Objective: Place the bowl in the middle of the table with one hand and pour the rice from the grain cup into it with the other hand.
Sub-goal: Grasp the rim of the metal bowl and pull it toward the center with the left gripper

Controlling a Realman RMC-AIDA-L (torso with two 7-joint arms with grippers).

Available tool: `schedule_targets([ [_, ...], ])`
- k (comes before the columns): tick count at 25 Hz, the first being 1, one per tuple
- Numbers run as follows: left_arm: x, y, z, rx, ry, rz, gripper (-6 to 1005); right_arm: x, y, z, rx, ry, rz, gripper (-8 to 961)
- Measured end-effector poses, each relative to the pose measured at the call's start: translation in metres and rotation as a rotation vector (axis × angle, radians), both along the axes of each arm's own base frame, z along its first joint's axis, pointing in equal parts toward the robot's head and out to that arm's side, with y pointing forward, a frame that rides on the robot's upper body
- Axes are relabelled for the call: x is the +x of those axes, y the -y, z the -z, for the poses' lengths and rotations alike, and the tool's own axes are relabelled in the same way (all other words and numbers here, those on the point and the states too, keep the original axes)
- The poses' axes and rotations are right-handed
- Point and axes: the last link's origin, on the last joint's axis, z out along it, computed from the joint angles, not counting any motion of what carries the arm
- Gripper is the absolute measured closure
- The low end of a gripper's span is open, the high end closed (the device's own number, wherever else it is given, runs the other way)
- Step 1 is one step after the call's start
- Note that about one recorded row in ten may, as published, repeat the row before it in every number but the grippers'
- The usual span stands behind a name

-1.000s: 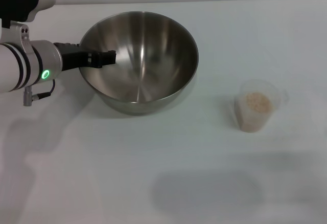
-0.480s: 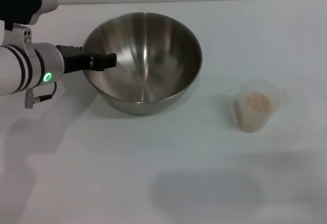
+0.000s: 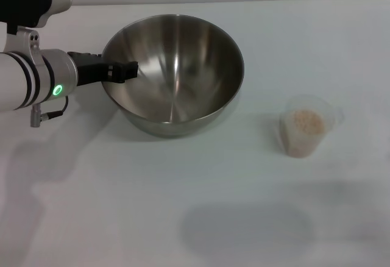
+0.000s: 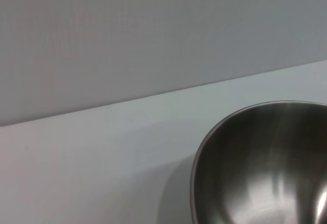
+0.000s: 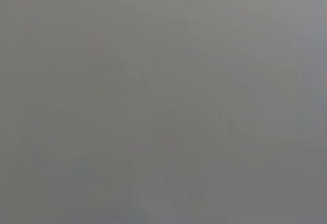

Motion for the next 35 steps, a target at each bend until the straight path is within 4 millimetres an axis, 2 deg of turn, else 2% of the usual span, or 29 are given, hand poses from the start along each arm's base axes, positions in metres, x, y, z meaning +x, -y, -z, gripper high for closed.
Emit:
schedule_targets([
  [2, 0.0, -0.001, -0.001, 0.005, 0.001, 0.0, 348, 0.0, 0.0, 0.0, 0.0, 0.0, 0.0, 138],
  [17, -0.004, -0.004, 0.0, -0.005, -0.009, -0.011, 855, 0.0, 0.002, 0.0, 0.003, 0.0, 0.001, 139],
  [27, 0.002, -0.001, -0.004, -0.003, 0.004, -0.003, 939, 0.0, 0.002, -0.001, 0.006, 0.001, -0.001, 139],
  [35, -0.001, -0.001, -0.016, -0.039, 0.079, -0.042, 954, 0.0, 0.002, -0.001, 0.005, 0.003, 0.001, 139],
])
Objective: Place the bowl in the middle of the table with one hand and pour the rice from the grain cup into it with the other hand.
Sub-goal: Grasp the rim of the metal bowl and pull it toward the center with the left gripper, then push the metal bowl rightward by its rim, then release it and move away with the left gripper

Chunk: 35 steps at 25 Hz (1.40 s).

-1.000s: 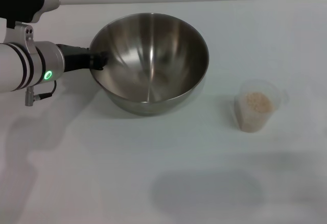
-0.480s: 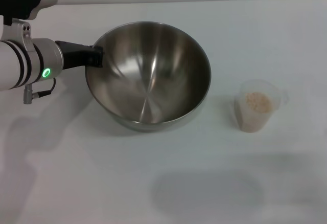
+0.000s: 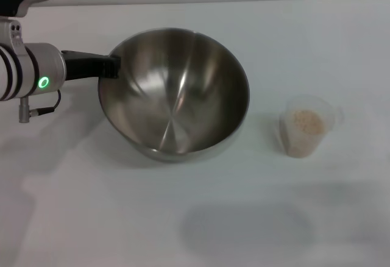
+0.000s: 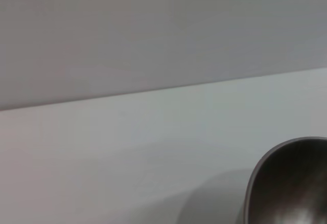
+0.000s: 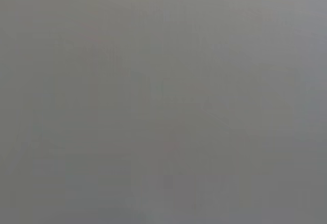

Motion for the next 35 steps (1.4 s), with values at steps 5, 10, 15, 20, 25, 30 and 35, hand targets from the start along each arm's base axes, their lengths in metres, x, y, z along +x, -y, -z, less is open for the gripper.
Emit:
schedule_targets([
  [5, 0.004, 0.002, -0.005, -0.035, 0.001, 0.01, 959, 0.0, 0.0, 0.0, 0.001, 0.0, 0.0, 139],
  [10, 0.01, 0.005, -0.011, -0.065, -0.004, 0.014, 958, 0.0, 0.0, 0.0, 0.0, 0.002, 0.0, 138],
  [15, 0.013, 0.007, -0.018, -0.085, 0.005, 0.006, 954, 0.0, 0.0, 0.0, -0.001, 0.001, 0.003, 138],
  [20, 0.014, 0.009, -0.025, -0.116, 0.064, 0.032, 950, 0.0, 0.0, 0.001, -0.003, 0.001, 0.003, 139],
  [25, 0.011, 0.015, -0.03, -0.134, 0.099, 0.035, 946, 0.0, 0.0, 0.001, -0.002, 0.001, 0.002, 138],
  [30, 0.01, 0.022, -0.028, -0.15, 0.097, 0.034, 942, -0.001, 0.0, 0.001, -0.001, 0.003, 0.0, 138],
  [35, 0.007, 0.028, -0.026, -0.171, 0.09, 0.024, 938, -0.001, 0.001, 0.001, -0.003, 0.003, -0.002, 139],
])
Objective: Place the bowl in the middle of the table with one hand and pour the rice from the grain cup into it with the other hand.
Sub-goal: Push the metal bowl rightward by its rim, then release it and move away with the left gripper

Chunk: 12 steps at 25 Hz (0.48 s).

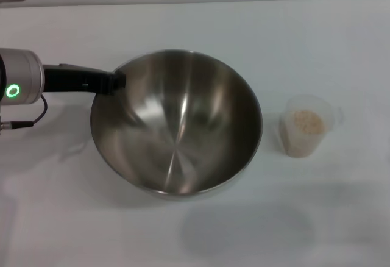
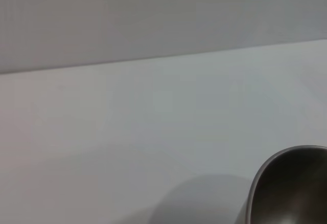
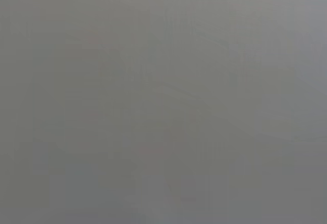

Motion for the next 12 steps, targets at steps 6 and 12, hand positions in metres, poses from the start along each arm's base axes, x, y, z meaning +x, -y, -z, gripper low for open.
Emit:
schedule_targets([
  [6, -0.003, 0.011, 0.0, -0.017, -0.007, -0.003, 933, -0.001, -0.001, 0.001, -0.006, 0.0, -0.004, 138],
  [12, -0.004, 0.018, 0.005, -0.037, -0.01, -0.003, 928, -0.001, -0.002, 0.001, -0.007, 0.001, -0.007, 139],
])
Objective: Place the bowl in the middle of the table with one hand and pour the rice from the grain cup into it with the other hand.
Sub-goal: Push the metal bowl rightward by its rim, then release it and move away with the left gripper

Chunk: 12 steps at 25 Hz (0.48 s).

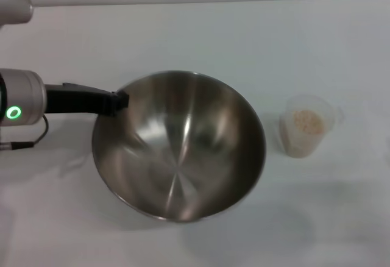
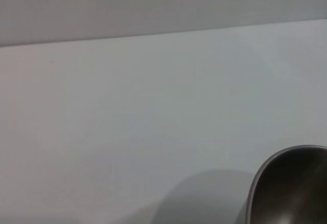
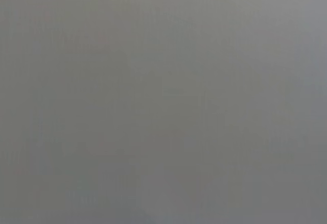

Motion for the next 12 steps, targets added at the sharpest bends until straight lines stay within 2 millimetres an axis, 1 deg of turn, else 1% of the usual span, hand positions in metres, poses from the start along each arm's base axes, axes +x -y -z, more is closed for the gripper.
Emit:
schedule_targets([
  [1, 0.002, 0.002, 0.006, -0.015, -0.003, 0.01, 927, 0.0, 0.0, 0.0, 0.0, 0.0, 0.0, 139],
  [4, 0.003, 0.003, 0.011, -0.019, -0.006, 0.019, 925, 0.0, 0.0, 0.0, 0.0, 0.0, 0.0, 139],
  [12, 0.008, 0.005, 0.02, -0.039, -0.005, 0.034, 919, 0.0, 0.001, 0.0, 0.001, 0.0, 0.002, 138],
])
